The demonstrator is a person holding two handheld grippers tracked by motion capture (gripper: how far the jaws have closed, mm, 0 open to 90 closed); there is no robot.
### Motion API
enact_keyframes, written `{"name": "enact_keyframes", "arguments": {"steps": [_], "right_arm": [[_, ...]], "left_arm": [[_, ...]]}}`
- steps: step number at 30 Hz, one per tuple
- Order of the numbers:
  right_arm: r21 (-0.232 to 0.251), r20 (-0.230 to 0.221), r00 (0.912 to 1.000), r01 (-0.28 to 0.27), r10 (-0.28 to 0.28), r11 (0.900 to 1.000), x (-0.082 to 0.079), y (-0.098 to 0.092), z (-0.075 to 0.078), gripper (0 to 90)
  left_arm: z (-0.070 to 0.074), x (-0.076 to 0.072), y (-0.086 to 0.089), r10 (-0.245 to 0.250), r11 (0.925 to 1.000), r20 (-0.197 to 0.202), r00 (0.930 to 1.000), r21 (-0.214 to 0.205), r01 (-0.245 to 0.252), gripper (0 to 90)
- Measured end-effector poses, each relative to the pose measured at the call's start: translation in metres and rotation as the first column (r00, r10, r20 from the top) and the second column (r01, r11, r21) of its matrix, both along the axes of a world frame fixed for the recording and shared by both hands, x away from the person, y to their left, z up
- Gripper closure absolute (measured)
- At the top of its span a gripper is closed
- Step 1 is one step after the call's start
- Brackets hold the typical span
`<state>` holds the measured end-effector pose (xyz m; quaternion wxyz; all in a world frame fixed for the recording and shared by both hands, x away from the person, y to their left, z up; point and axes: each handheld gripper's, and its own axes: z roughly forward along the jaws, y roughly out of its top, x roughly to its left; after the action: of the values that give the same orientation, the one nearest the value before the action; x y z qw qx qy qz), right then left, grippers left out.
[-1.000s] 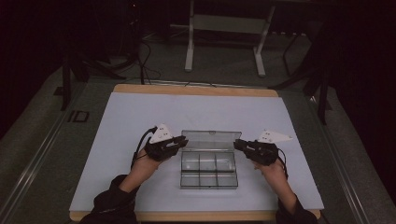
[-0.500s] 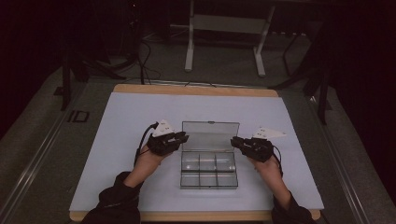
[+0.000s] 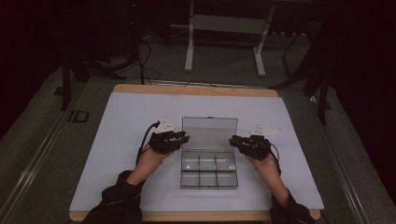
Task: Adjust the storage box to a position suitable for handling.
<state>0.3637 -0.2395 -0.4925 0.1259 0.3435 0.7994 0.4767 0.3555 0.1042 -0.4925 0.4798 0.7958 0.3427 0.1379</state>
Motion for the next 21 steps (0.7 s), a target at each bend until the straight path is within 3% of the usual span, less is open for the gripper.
{"name": "enact_keyframes", "arguments": {"steps": [7,13,21], "right_arm": [[-0.02,-0.027,0.9996,0.01,-0.011,0.9998,0.0026,0.0024,-0.003,71.0],[-0.029,-0.069,0.9974,0.019,-0.021,0.9994,0.0063,0.0041,-0.0046,68.1],[-0.031,-0.102,0.9942,0.032,-0.035,0.999,0.0085,0.0057,-0.006,65.7]], "left_arm": [[-0.0046,0.0016,-0.0017,0.007,0.9997,-0.024,0.9997,0.025,-0.007,67.3],[-0.0083,0.0062,-0.002,0.015,0.9998,-0.065,0.9978,0.013,-0.014,64.1],[-0.0106,0.0078,-0.0042,0.03,0.9995,-0.085,0.9959,0.016,-0.029,60.4]]}}
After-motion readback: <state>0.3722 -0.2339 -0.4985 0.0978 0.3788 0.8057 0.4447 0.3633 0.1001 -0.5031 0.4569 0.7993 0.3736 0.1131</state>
